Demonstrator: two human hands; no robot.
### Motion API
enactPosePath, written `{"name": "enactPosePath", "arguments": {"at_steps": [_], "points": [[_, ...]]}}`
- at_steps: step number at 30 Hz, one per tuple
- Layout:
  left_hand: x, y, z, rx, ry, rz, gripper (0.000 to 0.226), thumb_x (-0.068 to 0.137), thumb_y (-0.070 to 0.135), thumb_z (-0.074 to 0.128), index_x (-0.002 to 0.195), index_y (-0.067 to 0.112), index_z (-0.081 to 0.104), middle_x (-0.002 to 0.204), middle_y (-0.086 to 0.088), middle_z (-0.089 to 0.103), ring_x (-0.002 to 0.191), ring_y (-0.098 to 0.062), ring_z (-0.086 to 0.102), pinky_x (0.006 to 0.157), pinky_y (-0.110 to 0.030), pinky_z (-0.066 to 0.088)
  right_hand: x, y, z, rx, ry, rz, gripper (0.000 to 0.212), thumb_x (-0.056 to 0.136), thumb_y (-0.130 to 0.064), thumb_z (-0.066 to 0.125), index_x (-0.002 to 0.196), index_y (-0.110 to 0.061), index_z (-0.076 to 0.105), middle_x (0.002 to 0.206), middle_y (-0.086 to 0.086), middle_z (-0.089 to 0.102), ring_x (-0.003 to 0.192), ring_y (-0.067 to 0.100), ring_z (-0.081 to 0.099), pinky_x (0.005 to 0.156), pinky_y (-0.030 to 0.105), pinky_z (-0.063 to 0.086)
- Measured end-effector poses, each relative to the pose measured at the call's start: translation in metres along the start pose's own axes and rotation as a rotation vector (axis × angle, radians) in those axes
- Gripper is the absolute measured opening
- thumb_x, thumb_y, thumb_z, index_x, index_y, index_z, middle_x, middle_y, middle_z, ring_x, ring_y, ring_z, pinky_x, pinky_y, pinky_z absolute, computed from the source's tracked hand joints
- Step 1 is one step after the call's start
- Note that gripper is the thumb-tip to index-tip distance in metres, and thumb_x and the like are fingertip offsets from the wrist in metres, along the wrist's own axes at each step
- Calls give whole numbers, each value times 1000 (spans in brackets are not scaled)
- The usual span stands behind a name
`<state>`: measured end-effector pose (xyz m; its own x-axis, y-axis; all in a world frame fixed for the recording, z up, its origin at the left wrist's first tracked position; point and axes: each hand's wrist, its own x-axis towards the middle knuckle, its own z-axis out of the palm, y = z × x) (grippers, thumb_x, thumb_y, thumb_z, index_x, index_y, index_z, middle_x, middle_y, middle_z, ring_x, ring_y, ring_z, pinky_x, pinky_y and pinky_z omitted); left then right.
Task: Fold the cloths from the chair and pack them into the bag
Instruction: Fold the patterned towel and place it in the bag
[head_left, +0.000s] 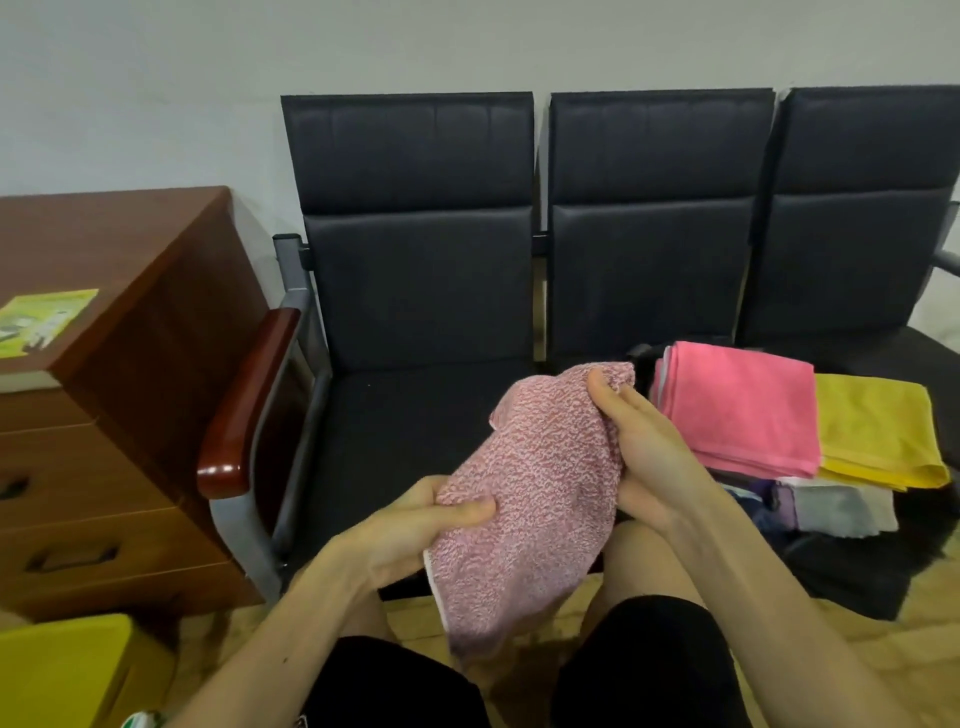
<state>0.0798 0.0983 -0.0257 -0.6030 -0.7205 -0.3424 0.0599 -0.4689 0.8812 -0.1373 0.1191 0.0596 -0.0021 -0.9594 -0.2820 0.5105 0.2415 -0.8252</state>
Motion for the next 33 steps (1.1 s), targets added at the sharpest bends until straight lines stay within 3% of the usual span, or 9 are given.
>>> {"name": "enactPosePath", "arguments": {"at_steps": [4, 7, 10, 12, 17, 21, 25, 30, 33], "points": [[-2, -11, -2, 111, -84, -109, 50, 75, 31, 86, 114, 4, 72, 119, -15, 69, 111, -26, 66, 96, -37, 52, -2, -6, -7, 4, -28, -44, 30, 98, -31, 55, 115, -11, 68, 104, 9, 76, 93, 20, 74, 70, 30, 58], [-6, -8, 1, -50, -84, -22, 51, 75, 31, 86, 114, 1, 71, 119, -16, 68, 112, -27, 65, 94, -37, 53, 0, -6, -17, 154, -77, -71, 43, 92, -50, 55, 99, -14, 78, 101, 9, 76, 92, 22, 74, 82, 37, 54], [-10, 19, 7, -288, 111, 165, 56, 76, 37, 82, 117, 1, 70, 120, -19, 68, 111, -29, 66, 93, -42, 55, -4, 35, -30, 118, -160, 15, 60, 63, -69, 70, 90, -17, 80, 94, 5, 77, 92, 23, 71, 79, 37, 56], [-10, 43, 10, -303, 292, 238, 43, 91, 38, 60, 115, 3, 68, 115, -19, 71, 106, -28, 69, 89, -42, 53, -10, 59, -36, -61, -330, 85, 68, 47, -54, 92, 93, -9, 70, 83, 8, 74, 79, 22, 73, 66, 34, 58], [-9, 64, 17, -31, 547, 281, 27, 104, 31, 46, 106, 13, 66, 102, -12, 73, 96, -25, 70, 79, -36, 55, 4, 27, -32, -41, -219, -139, 16, 86, -29, 66, 96, -16, 66, 69, 8, 67, 72, 21, 70, 64, 30, 57], [-11, 69, 25, -28, 507, 327, 23, 103, 31, 48, 104, 14, 63, 93, -11, 67, 84, -21, 69, 77, -38, 56, 10, 63, -25, -566, -57, -120, 36, 84, -43, 72, 100, -16, 54, 91, 2, 61, 87, 14, 60, 75, 30, 51], [-20, 87, 36, -19, 435, 367, 25, 103, 32, 47, 111, 13, 62, 96, -9, 71, 89, -22, 72, 77, -36, 58, 11, 70, -20, -549, -129, 28, 73, 63, -69, 67, 121, -26, 56, 123, -6, 63, 113, 11, 60, 100, 38, 50], [-30, 106, 34, 169, 370, 394, 24, 103, 27, 47, 121, 22, 62, 114, -6, 72, 104, -20, 70, 81, -32, 57, 17, 34, -2, -491, -237, -229, 34, 91, -31, 63, 118, -10, 68, 111, 3, 74, 104, 17, 69, 92, 35, 55], [-38, 112, 25, 264, 176, 364, 45, 89, 18, 62, 130, 35, 53, 121, -2, 69, 109, -20, 69, 84, -32, 58, 19, 5, 0, -526, -208, -436, 16, 94, -18, 63, 108, -18, 71, 102, -1, 76, 96, 14, 71, 82, 31, 57]]}}
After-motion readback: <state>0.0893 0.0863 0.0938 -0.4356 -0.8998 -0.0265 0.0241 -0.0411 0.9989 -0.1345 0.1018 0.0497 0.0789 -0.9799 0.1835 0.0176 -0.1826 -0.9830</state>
